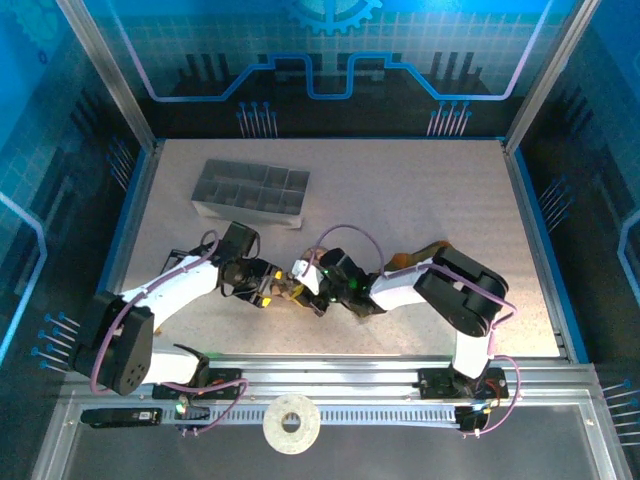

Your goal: Roll the socks

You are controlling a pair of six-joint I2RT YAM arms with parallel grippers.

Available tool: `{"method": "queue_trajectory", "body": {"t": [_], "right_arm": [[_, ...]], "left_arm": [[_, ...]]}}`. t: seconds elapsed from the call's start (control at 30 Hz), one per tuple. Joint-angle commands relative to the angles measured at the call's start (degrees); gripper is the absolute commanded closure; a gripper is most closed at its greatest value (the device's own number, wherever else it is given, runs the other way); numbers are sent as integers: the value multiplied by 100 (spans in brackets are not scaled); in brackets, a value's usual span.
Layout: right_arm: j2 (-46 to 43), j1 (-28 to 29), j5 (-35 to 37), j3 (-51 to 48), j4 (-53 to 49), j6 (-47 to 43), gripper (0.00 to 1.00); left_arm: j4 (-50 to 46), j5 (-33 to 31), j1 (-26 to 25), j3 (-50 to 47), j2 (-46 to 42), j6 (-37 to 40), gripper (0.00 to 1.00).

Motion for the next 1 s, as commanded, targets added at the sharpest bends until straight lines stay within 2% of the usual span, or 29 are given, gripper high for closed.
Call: {"method": "queue_trajectory", "body": {"t": [0.0,0.23,0.33,0.5,0.53,0.63,0.73,0.87,0.97], "right_arm": [[686,-358,-491,-370,-1559,580,100],[1099,-698,-1107,-21,-2025,784,100],[1193,-743,-1134,102,-2198,795,100],[979,-738,-872,136,-2217,554,99],[812,-704,-781,60,-2101,455,94],[-120,-443,-161,-488,-1333,-24,64],[-1214,128,1125,-1332,128,-771,41],[-1771,599,2184,-1312,-99,-1413,35],[-1827,917,2523,-1238,-140,-1724,33]], "left_arm": [[376,214,-67,-141,88,196,45],[872,158,-284,-249,547,241,49],[814,11,-382,-184,880,428,56],[-106,-302,-416,-200,1067,476,95],[-289,-311,-416,-190,1092,472,98],[-536,-279,-444,-236,1042,323,100],[-560,-262,-451,-273,978,55,100],[-830,-364,-460,-29,1113,-112,100],[-933,-410,-467,114,1244,-134,100]]}}
